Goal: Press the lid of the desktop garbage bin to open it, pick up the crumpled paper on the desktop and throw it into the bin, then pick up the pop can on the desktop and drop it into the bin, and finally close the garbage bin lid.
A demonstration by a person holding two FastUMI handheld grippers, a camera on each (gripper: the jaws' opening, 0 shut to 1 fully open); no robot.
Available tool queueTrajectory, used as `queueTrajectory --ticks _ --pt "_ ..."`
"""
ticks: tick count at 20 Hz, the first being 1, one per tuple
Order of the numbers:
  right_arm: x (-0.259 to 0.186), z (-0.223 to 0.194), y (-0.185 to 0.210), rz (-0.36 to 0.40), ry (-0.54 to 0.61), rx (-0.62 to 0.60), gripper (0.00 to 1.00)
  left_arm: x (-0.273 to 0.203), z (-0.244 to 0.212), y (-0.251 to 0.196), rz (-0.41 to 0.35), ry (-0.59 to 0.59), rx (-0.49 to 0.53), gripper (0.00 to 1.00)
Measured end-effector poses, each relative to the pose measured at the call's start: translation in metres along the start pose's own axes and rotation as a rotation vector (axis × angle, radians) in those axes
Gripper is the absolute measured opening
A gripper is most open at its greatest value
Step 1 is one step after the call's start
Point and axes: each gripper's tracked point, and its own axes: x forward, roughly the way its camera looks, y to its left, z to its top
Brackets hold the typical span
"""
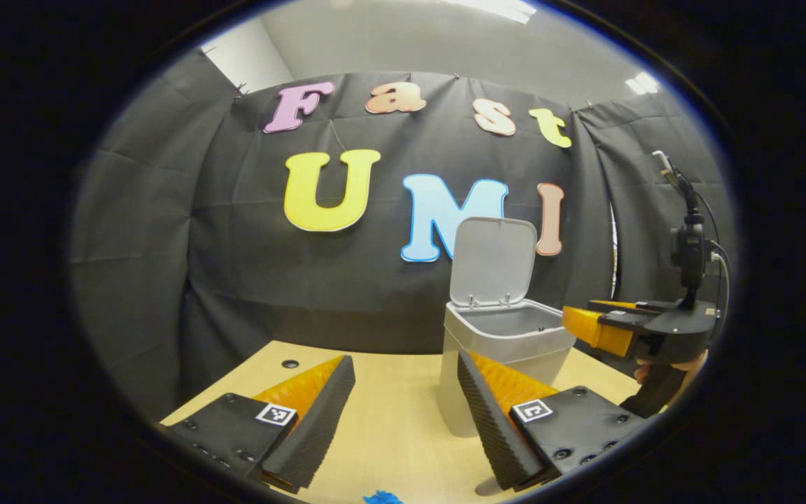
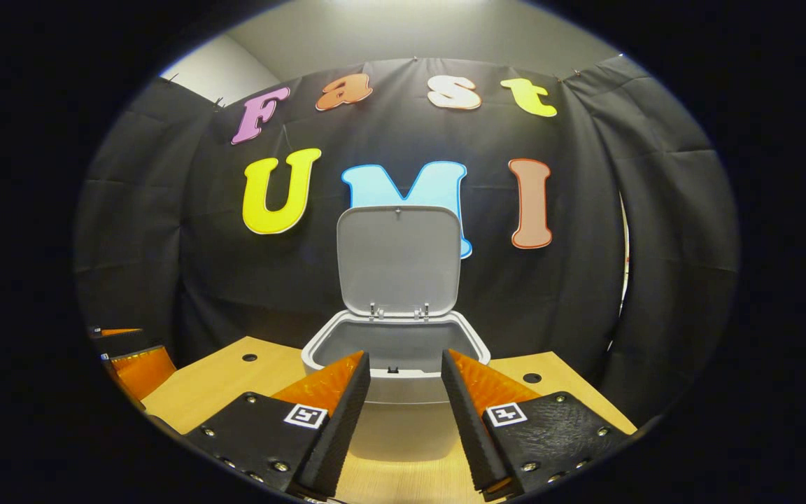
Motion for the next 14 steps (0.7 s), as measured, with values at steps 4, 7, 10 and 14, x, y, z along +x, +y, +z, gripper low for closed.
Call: queueTrajectory --ticks 4,7,10,14 --pt "-0.011 0.006 -0.007 -0.028 -0.033 0.017 0.94 -0.001 -0.01 0.001 0.003 0.019 0.006 0.96" --pt "-0.02 0.007 -0.008 -0.035 -0.041 0.021 0.95 -0.001 -0.017 0.003 0.006 0.034 0.001 0.96" --pt "-0.03 0.005 -0.005 -0.027 -0.034 0.029 0.95 0.001 -0.026 0.006 0.003 0.052 0.001 0.97" --pt "-0.045 0.001 0.0 -0.032 -0.019 0.016 0.95 0.003 -0.057 0.008 -0.021 0.12 0.009 0.97"
